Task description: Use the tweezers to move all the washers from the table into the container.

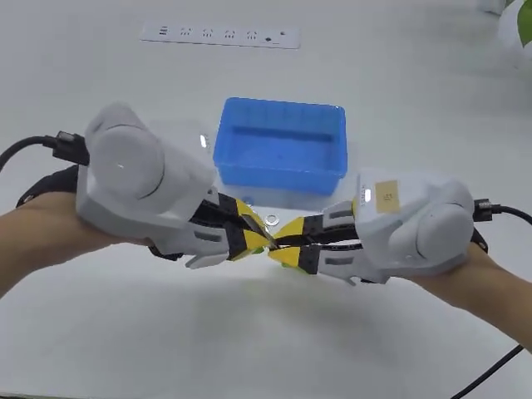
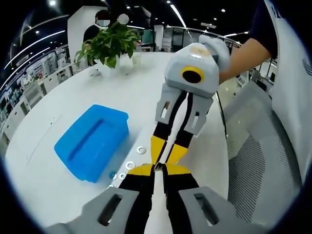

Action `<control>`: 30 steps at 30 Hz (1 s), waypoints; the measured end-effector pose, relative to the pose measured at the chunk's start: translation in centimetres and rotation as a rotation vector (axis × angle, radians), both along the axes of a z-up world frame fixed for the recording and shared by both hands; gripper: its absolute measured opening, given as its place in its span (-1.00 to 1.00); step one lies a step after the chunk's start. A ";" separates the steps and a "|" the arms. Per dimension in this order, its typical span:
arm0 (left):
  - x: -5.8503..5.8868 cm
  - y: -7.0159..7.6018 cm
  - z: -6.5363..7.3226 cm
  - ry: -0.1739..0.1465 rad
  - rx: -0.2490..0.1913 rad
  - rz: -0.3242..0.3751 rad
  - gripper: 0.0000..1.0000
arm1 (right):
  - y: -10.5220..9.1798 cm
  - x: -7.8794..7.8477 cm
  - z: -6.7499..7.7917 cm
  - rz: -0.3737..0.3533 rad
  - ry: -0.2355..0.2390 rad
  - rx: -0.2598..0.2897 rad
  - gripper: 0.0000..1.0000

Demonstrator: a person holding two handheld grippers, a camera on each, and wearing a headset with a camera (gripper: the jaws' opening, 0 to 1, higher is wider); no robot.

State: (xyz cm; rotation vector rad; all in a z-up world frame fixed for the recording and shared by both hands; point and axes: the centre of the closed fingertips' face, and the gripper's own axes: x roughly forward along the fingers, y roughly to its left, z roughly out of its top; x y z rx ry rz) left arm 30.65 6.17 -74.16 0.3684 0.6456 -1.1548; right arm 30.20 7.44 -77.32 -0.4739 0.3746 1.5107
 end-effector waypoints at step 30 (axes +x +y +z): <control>0.0 -1.5 0.3 -0.028 -0.174 0.081 -0.78 | 0.5 -0.6 -0.3 0.016 0.017 0.003 -0.86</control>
